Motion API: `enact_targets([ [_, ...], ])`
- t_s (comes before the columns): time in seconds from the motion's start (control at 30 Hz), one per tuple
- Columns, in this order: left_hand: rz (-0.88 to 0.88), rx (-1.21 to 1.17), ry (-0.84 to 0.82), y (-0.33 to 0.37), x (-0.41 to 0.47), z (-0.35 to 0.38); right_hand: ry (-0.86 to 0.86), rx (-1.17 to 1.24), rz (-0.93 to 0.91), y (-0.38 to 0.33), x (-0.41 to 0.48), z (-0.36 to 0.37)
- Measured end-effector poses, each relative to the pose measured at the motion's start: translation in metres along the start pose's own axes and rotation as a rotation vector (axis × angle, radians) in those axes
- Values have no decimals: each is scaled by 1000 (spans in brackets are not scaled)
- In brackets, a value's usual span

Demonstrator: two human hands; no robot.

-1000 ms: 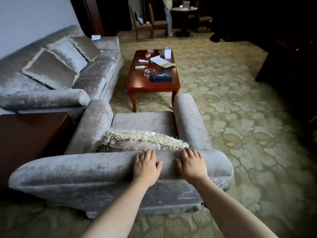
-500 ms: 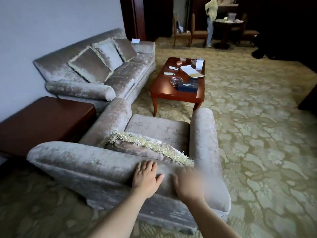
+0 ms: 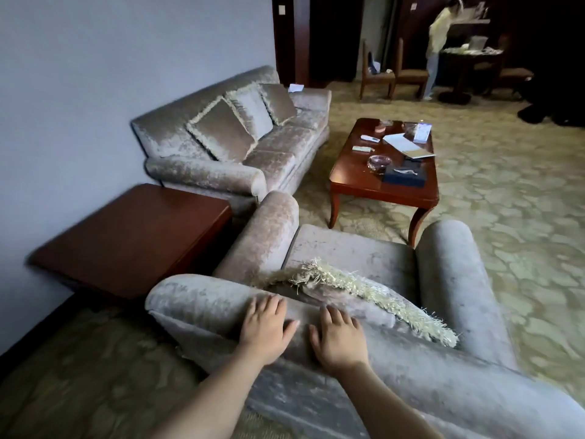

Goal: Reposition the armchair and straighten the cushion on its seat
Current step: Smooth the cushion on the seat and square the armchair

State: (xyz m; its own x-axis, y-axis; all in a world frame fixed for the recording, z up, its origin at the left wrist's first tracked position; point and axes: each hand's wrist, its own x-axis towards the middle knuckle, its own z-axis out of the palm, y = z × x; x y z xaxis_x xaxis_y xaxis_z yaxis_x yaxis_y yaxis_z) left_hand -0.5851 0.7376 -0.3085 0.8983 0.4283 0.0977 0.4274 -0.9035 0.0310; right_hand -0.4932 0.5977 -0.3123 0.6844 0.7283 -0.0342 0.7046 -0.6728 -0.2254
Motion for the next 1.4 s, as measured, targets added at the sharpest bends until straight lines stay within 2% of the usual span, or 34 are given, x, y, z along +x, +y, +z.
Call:
enact_targets([
  [0.1, 30, 16, 74, -71, 6, -4, -7, 42, -2, -52, 30, 8],
  [0.3, -18, -3, 51, -176, 7, -7, -71, -5, -6, -134, 68, 30],
  [0.43, 17, -36, 87, -196, 8, 1, -53, -19, 50, -145, 78, 35],
  [0.63, -66, -199, 89, -175, 23, -5, -44, -9, 55, -145, 80, 35],
  [0.8, 10, -312, 94, -122, 46, -14, 7, 75, 55, -132, 70, 27],
  [0.9, 99, -359, 106, -71, 50, -19, 38, 92, 91, -98, 51, 17],
  [1.03, 217, -404, 130, 22, 44, -17, 97, 97, 163, -16, 9, 2],
  [1.13, 271, -410, 71, 101, 38, -10, 95, 77, 259, 54, -28, -16],
  [1.4, 261, -491, -97, 330, 17, 4, 49, -72, 300, 246, -144, -82],
])
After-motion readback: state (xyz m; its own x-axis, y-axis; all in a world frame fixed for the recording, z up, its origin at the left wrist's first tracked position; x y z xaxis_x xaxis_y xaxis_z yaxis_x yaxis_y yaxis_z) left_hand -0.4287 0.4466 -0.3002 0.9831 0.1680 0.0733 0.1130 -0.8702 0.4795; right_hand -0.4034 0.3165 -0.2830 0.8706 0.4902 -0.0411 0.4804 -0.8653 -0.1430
